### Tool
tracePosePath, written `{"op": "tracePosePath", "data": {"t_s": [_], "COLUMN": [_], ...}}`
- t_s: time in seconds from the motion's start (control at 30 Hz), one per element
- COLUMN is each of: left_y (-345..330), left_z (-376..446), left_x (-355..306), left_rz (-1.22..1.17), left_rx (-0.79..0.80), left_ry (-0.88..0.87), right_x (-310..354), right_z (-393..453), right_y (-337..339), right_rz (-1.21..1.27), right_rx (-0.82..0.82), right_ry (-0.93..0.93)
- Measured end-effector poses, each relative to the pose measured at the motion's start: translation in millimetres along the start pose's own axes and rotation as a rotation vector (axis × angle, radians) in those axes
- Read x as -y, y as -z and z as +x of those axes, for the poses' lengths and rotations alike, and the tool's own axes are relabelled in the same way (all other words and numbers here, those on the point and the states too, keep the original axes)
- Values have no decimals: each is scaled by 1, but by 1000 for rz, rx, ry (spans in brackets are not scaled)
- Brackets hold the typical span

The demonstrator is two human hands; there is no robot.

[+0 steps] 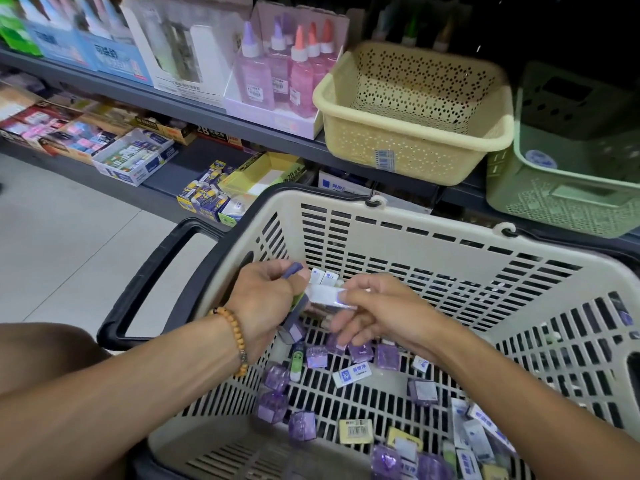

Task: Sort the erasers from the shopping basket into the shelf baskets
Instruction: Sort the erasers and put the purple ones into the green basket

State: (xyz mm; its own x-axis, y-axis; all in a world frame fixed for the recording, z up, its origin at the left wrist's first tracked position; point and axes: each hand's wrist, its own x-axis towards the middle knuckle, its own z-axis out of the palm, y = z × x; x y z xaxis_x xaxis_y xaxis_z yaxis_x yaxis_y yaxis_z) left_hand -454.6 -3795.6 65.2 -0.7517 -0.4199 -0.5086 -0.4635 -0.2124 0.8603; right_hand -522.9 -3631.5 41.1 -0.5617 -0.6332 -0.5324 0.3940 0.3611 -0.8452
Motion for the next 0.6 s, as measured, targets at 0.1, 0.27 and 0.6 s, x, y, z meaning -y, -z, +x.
{"op": "tracePosePath", "data": {"t_s": [0.1,0.27,0.6], "left_y": [0,1,-1], "left_z": [0,0,5], "left_x": [1,-1,-4], "left_rz": [2,-1,-95], "left_rx": [-19,-37,-25], "left_ry": [4,13,67], "right_x": [-8,-17,-18], "right_z": [-2,16,39], "right_y": [20,32,12], "right_rz": [6,-22,-113], "right_rx": [-189,-359,-395], "right_ry": [5,-128,-125]}}
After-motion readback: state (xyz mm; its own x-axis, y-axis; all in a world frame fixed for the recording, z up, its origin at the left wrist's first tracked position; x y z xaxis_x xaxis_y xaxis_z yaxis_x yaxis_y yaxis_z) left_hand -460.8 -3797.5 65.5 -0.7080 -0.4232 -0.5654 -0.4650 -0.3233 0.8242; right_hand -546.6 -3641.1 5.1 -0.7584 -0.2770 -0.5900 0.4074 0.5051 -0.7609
